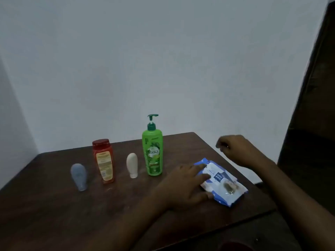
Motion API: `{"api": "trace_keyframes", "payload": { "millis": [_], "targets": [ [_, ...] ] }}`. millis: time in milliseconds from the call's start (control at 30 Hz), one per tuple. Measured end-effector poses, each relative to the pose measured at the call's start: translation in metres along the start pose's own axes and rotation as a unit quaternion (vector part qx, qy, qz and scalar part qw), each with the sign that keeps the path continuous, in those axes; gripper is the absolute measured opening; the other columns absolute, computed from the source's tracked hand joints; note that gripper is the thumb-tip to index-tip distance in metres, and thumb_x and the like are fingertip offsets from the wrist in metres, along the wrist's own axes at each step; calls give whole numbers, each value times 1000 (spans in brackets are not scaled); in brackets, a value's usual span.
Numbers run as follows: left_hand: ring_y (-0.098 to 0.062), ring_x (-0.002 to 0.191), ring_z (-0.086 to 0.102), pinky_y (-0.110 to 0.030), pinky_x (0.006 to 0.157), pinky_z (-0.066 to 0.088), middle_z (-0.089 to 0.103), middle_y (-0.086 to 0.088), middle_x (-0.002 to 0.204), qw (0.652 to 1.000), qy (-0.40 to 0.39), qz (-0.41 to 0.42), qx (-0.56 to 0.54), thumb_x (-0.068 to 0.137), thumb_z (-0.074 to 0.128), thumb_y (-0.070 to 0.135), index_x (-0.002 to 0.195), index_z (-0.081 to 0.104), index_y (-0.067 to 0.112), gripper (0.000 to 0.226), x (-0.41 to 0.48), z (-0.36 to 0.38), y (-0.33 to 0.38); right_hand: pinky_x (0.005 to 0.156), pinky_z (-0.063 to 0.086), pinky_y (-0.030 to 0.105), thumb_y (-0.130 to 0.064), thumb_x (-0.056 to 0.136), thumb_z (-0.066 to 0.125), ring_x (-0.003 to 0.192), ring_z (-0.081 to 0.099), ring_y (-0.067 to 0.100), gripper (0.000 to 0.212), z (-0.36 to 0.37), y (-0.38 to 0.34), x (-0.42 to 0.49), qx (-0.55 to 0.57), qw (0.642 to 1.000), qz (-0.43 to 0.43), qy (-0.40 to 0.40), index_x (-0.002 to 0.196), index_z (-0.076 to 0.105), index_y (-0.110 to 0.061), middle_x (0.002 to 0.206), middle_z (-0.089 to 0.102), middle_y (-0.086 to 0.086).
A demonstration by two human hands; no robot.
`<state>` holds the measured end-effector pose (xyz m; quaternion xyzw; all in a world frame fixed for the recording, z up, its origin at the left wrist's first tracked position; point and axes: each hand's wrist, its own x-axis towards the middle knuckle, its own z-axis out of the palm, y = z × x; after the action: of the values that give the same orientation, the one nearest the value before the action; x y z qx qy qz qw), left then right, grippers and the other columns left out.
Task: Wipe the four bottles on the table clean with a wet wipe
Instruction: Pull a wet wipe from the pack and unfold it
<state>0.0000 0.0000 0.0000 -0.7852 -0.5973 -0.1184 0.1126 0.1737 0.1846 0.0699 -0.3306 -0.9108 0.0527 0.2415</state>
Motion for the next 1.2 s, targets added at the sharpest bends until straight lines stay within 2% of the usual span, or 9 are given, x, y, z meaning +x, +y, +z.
{"api": "trace_keyframes", "payload": {
  "millis": [133,233,433,633,733,833,967,1100,1200],
  "targets": [
    [-26,160,9,-52,128,9,5,0,175,991,-92,-60,-72,95,26,80,160,28,40,77,11,44,8,75,55,37,-10,91,57,83,66,16,15,19,25,-16,14,997,50,-64,90,72,-15,88,72,-3],
    [-26,161,-6,-58,127,1,-6,3,175,989,-85,-85,-89,89,19,87,161,18,46,83,22,64,2,66,47,31,-11,91,57,79,64,20,13,33,33,-20,19,995,53,-84,83,67,-11,82,70,1],
    [-25,160,-11,-61,125,-6,-10,6,174,991,-52,-87,-91,96,35,78,161,13,50,74,34,83,-4,59,41,21,-10,88,63,71,63,12,13,48,33,-21,44,992,68,-99,80,71,-14,76,70,-2],
    [-25,159,-16,-62,124,-12,-14,6,173,988,-72,-89,-106,96,33,79,161,11,49,75,34,92,-7,70,56,39,-21,90,60,73,68,17,16,60,37,-14,12,988,105,-112,78,67,-12,74,70,0],
    [-23,160,-13,-60,125,-11,-11,6,174,983,-79,-103,-128,95,35,79,160,16,49,74,34,92,-5,76,54,32,-22,93,56,86,66,19,12,74,39,-11,-84,975,107,-174,94,67,-19,95,69,-1],
    [-24,160,-7,-60,127,-3,-7,4,175,981,-89,-106,-135,95,35,79,159,21,47,73,35,91,-5,74,50,29,-25,93,58,94,67,22,17,84,39,-10,-146,965,122,-179,109,62,-20,108,68,3],
    [-25,161,-4,-57,128,3,-4,4,175,982,-83,-108,-133,94,36,80,158,23,45,73,33,88,-3,76,50,29,-27,92,64,97,66,23,18,86,38,-5,-140,964,132,-183,109,63,-21,109,67,3],
    [-25,161,-6,-56,128,4,-4,4,175,980,-83,-115,-139,93,37,81,158,22,45,76,32,88,-2,89,54,30,-17,92,62,102,67,21,24,86,36,0,-88,968,108,-206,106,78,-28,112,71,-1],
    [-28,160,-6,-55,128,7,-3,3,175,981,-78,-117,-135,91,36,84,158,21,43,80,32,88,-3,80,53,27,-21,85,68,98,67,22,15,89,36,4,-70,970,118,-202,96,75,-29,100,69,-3]
  ]
}}
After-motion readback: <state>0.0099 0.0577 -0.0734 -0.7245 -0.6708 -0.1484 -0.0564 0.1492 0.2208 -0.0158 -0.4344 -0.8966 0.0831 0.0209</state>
